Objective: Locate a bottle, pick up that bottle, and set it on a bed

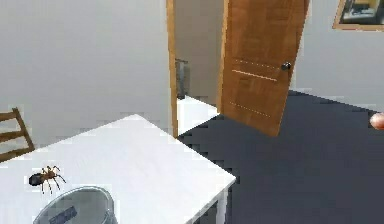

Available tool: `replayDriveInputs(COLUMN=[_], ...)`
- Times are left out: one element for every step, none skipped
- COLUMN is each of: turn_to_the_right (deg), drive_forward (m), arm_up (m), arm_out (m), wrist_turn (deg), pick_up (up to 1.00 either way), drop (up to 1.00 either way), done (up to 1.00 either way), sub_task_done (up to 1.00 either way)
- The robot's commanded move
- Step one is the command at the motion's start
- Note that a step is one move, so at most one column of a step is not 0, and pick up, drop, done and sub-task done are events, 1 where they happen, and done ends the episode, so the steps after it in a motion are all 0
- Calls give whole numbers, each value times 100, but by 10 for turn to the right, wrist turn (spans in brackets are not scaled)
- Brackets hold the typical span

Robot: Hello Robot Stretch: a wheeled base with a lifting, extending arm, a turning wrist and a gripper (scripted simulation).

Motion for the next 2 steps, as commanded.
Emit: replayDriveInputs(turn_to_the_right=[0,450], drive_forward=[5,0], arm_up=[0,0], arm_out=[0,0], wrist_turn=[0,0], pick_up=[0,0], drop=[0,0], done=[0,0], sub_task_done=[0,0])
